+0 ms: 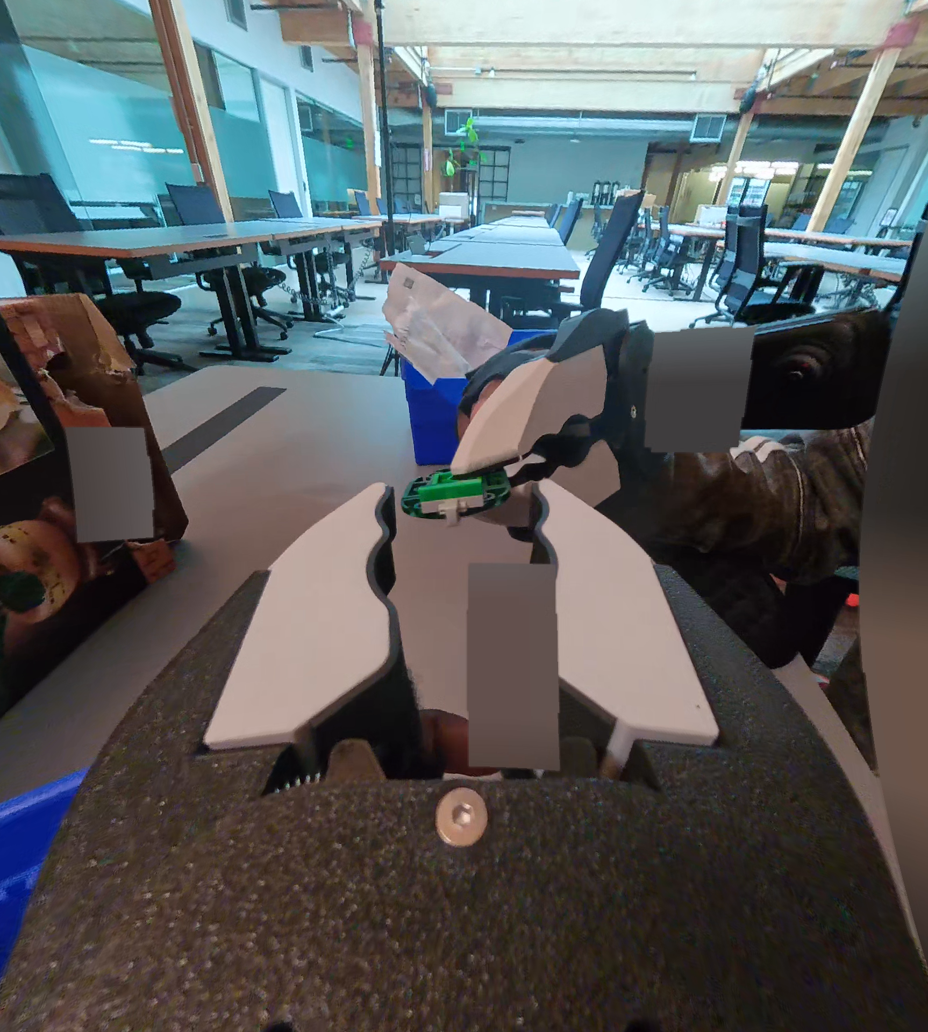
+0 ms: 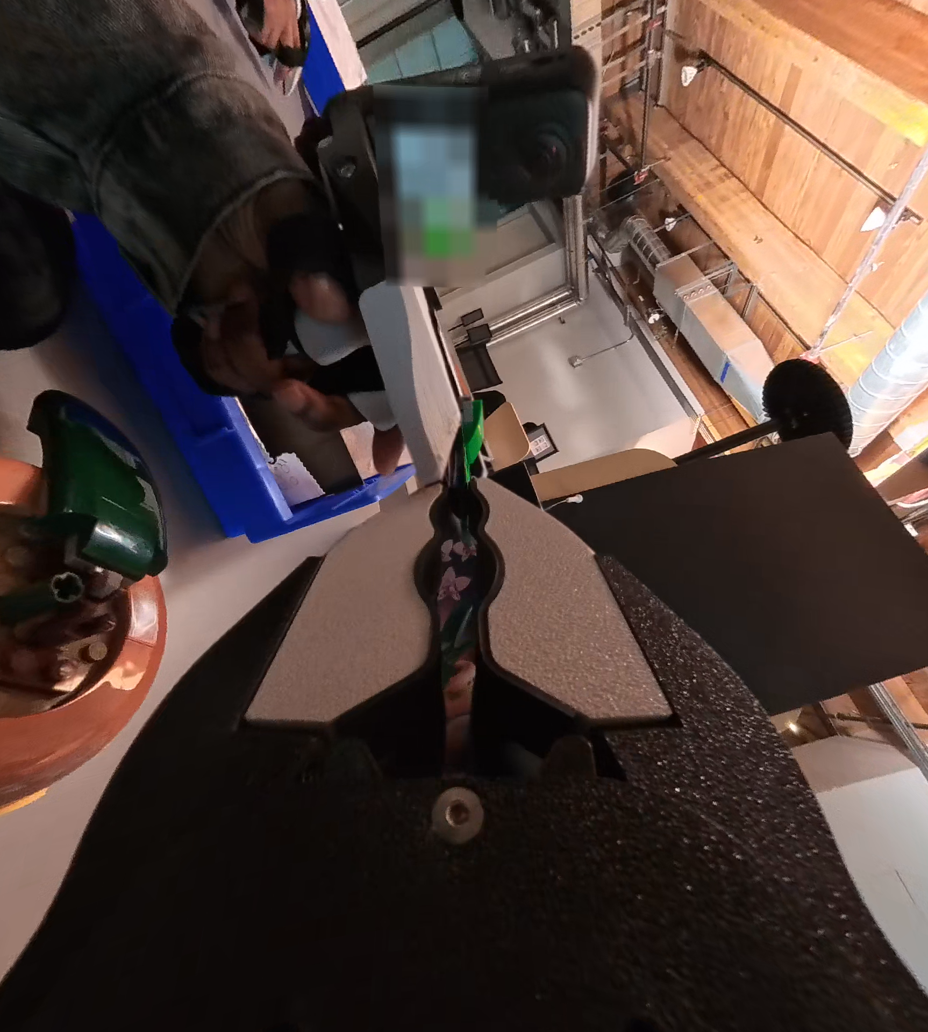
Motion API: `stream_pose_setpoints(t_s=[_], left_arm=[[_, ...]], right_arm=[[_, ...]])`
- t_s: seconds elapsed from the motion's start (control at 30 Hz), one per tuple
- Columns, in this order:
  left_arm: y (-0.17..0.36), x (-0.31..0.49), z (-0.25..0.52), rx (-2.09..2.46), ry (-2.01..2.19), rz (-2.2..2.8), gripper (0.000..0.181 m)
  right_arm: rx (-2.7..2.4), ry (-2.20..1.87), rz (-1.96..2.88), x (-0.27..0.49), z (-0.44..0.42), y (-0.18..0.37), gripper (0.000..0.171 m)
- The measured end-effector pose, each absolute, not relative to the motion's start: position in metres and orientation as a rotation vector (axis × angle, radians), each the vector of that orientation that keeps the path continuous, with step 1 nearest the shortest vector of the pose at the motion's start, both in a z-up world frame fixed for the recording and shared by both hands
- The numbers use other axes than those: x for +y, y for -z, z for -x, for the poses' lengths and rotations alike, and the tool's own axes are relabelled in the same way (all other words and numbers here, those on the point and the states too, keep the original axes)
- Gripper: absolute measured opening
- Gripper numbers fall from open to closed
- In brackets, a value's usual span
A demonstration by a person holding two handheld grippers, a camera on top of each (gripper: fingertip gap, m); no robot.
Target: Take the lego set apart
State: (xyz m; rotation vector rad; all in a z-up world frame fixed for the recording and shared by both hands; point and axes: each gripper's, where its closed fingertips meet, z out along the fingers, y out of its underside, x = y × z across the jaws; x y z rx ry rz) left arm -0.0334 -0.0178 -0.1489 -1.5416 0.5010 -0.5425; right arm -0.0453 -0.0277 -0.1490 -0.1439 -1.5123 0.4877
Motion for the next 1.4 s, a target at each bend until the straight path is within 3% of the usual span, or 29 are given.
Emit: stream_pose_setpoints(t_s=[0.13,0.33,0.47,0.53,0.6,0.7,0.8,0.9,1.0,1.2,1.27,1.4], left_arm=[[0.142,-0.019,0.038,0.462,0.576,1.510,0.035],[0.141,-0.021,0.039,0.476,0.559,1.509,0.034],[0.125,-0.026,0.044,0.443,0.586,1.413,0.034],[0.116,-0.031,0.045,0.424,0.642,1.350,0.034],[0.110,-0.036,0.045,0.441,0.649,1.286,0.034],[0.110,-0.038,0.048,0.522,0.448,1.241,0.034],[0.114,-0.039,0.049,0.626,0.226,1.217,0.034],[0.119,-0.039,0.045,0.687,0.149,1.220,0.034],[0.126,-0.037,0.042,0.741,0.101,1.242,0.034],[0.138,-0.033,0.035,0.801,0.074,1.284,0.034],[0.138,-0.034,0.032,0.798,0.103,1.281,0.034],[0.134,-0.029,0.040,0.702,0.132,1.316,0.035]], right_arm=[[-1.497,-0.483,0.143,-0.028,0.045,0.148,0.006],[-1.487,-0.497,0.142,-0.030,0.045,0.148,0.006],[-1.429,-0.614,0.217,-0.024,0.041,0.138,0.027],[-1.417,-0.732,0.259,-0.024,0.039,0.133,0.028],[-1.490,-1.028,0.369,-0.034,0.038,0.136,0.018],[-1.551,-1.648,0.687,-0.037,0.035,0.128,0.034],[-1.567,-2.068,1.056,-0.029,0.039,0.135,0.030],[-1.634,-2.416,1.152,-0.048,0.033,0.142,0.040],[-1.486,-2.668,1.230,-0.046,0.035,0.136,0.032],[-1.450,-2.739,1.281,-0.046,0.038,0.140,0.019],[-1.507,-2.637,1.273,-0.047,0.040,0.147,0.009],[-1.438,-2.405,1.166,-0.031,0.045,0.141,0.006]])
